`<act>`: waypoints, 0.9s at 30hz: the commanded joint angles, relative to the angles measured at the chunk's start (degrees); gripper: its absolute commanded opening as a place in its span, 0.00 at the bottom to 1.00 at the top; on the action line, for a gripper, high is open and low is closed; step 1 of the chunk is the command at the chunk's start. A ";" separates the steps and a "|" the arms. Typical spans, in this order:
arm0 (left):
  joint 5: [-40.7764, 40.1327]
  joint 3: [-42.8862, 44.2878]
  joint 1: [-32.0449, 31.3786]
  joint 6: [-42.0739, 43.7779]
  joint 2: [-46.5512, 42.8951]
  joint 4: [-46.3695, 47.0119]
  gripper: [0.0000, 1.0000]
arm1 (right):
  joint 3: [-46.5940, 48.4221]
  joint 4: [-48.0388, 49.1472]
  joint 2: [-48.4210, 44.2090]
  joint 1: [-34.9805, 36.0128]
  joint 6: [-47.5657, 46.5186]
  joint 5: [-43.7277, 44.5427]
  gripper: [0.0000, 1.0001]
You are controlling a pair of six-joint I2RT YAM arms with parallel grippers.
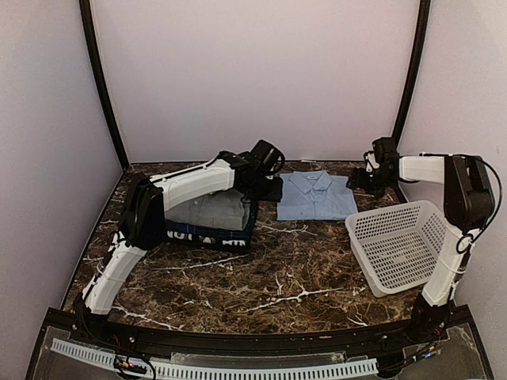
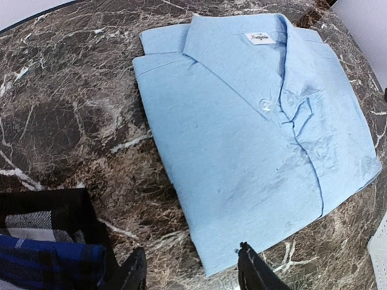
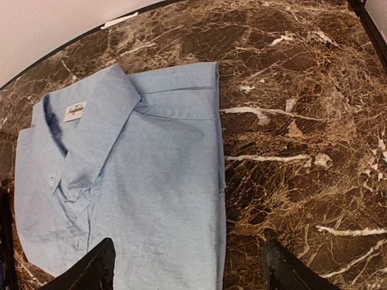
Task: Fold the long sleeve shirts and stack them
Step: Move the square-folded shirt to the center of the board, then pick up the square-folded shirt from the center of the board.
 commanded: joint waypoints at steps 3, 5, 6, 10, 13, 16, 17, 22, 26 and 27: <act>3.71 3.14 0.90 -1.16 0.05 7.44 0.52 | 5.03 -2.14 4.53 -0.68 -2.23 2.96 0.79; 3.71 4.44 1.18 -1.24 1.87 8.69 0.52 | 6.35 -2.46 6.12 -0.79 -2.58 3.05 0.78; 3.62 4.77 1.41 -1.25 2.40 9.07 0.53 | 6.92 -2.62 6.89 -0.80 -2.66 2.95 0.78; 2.35 6.10 2.10 -1.83 5.24 10.92 0.54 | 9.40 -3.46 10.02 -0.83 -2.84 2.69 0.76; 2.66 7.26 2.47 -2.43 7.80 11.62 0.53 | 10.79 -4.03 12.31 -0.86 -3.06 2.25 0.73; 3.69 7.86 2.59 -2.71 9.83 12.28 0.54 | 11.66 -4.62 13.87 -0.88 -3.34 2.18 0.71; 4.39 7.91 2.53 -3.00 10.15 12.50 0.54 | 11.77 -4.72 14.32 -0.85 -3.43 2.01 0.71; 6.42 8.01 2.43 -4.45 11.95 13.24 0.54 | 11.87 -4.85 15.79 -0.76 -3.62 0.63 0.68; 7.62 8.16 2.14 -5.80 12.95 13.73 0.54 | 12.17 -5.07 16.92 -0.61 -3.62 -0.34 0.65; 8.26 8.22 2.11 -6.07 13.12 13.88 0.53 | 12.30 -5.11 17.20 -0.65 -3.63 -0.60 0.65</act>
